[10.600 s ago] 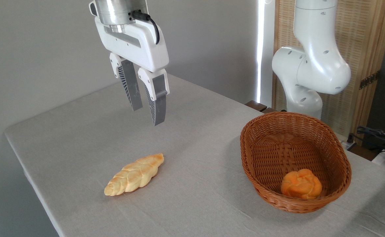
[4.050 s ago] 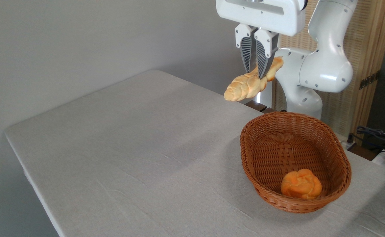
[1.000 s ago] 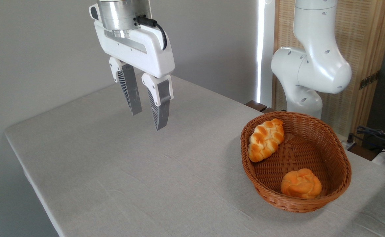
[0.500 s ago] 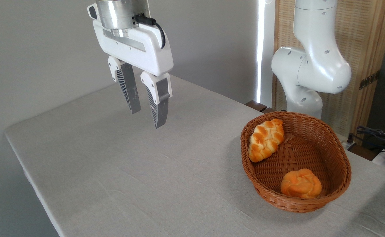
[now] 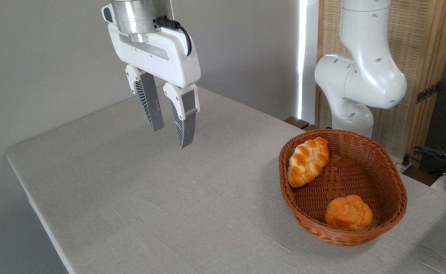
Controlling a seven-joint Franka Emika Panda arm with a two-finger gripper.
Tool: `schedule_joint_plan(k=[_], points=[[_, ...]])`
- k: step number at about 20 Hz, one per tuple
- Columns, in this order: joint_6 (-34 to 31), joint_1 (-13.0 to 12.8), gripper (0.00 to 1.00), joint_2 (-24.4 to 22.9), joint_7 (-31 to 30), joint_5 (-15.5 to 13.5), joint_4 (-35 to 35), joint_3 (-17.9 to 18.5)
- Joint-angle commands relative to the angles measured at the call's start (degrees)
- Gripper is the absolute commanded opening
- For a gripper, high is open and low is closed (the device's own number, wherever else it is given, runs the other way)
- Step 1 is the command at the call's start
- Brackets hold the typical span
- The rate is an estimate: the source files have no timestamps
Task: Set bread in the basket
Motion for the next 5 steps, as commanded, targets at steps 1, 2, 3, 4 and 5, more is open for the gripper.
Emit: schedule_joint_plan(k=[1, 2, 3, 4, 5], points=[[-2.0, -1.5, 1.00, 0.6, -1.1, 0.7, 1.7, 1.5], [-1.9, -1.5, 1.00, 0.6, -1.0, 0.6, 1.8, 1.5], [-1.9, -1.5, 1.00, 0.6, -1.1, 0.6, 1.7, 1.5], [-1.9, -1.5, 1.00, 0.7, -1.3, 0.6, 1.8, 1.4], [-1.9, -1.5, 1.00, 0.7, -1.2, 0.6, 1.8, 1.4]])
